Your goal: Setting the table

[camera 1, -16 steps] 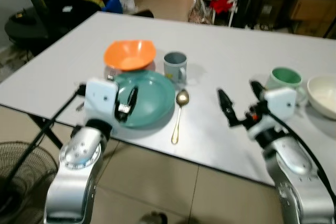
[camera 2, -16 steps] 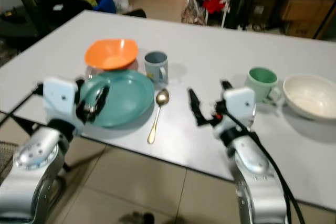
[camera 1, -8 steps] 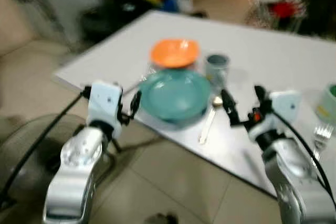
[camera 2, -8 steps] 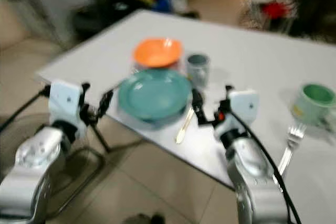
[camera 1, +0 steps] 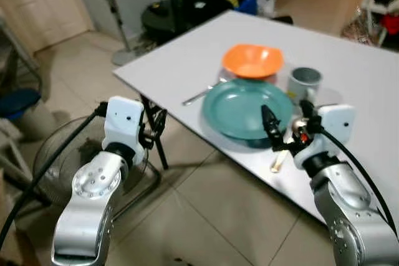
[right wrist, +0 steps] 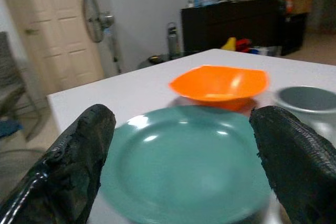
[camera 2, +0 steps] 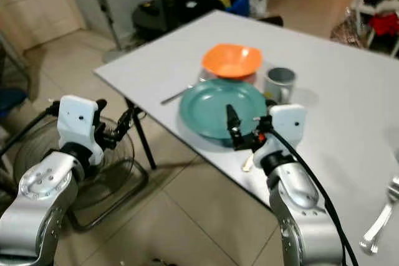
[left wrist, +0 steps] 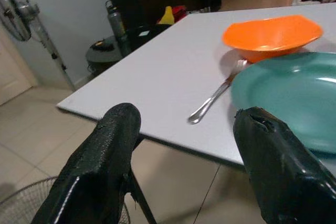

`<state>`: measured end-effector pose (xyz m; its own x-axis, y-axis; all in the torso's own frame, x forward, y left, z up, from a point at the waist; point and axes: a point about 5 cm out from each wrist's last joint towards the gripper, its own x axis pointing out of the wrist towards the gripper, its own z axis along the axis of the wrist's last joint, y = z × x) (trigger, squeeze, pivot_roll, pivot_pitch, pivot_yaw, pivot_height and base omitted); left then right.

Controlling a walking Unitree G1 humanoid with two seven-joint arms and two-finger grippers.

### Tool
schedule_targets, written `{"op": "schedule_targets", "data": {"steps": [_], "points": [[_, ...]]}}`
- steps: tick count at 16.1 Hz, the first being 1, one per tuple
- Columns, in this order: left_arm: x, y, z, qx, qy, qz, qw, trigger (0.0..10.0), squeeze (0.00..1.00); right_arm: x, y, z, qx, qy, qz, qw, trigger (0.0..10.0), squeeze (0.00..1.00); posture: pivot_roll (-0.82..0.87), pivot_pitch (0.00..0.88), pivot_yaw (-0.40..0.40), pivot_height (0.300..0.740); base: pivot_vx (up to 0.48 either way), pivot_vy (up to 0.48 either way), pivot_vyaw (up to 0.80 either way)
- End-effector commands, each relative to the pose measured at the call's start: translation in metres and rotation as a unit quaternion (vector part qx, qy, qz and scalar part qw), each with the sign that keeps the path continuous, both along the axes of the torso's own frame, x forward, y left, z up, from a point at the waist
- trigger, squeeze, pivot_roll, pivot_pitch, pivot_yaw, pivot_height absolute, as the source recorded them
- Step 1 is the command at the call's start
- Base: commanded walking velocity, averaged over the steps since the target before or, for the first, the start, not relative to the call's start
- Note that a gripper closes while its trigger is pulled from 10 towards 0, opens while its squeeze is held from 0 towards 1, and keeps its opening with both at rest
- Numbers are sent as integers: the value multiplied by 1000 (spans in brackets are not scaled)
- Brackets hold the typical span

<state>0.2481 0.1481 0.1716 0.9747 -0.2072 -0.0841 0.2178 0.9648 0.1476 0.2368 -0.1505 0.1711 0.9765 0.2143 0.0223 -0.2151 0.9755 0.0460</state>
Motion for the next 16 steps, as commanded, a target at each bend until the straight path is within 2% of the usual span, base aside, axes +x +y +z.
{"op": "schedule_targets", "data": {"steps": [1,3,5,8,14,16], "points": [[0,3,2,9,-3,10,1000,10000,0,3,6,1,8,5,20,1000,10000,39,87,0,74,740,0,330,0],[-4,7,3,14,-2,18,1000,10000,0,4,10,0,-4,4,45,999,10000,59,99,0,65,740,0,328,0],[-6,9,4,15,-3,25,1000,10000,0,5,12,-1,4,8,53,999,10000,86,106,0,59,740,0,330,613],[-3,8,5,15,-6,25,1000,10000,0,6,12,-2,0,5,57,998,10000,86,105,0,58,740,0,329,800],[-8,11,5,22,-2,33,999,10000,0,7,14,-5,-3,10,83,996,10000,90,131,0,47,740,0,325,800],[-5,9,6,20,-6,32,999,10000,0,8,13,-4,-2,7,82,997,10000,90,120,0,49,740,0,321,800]]}}
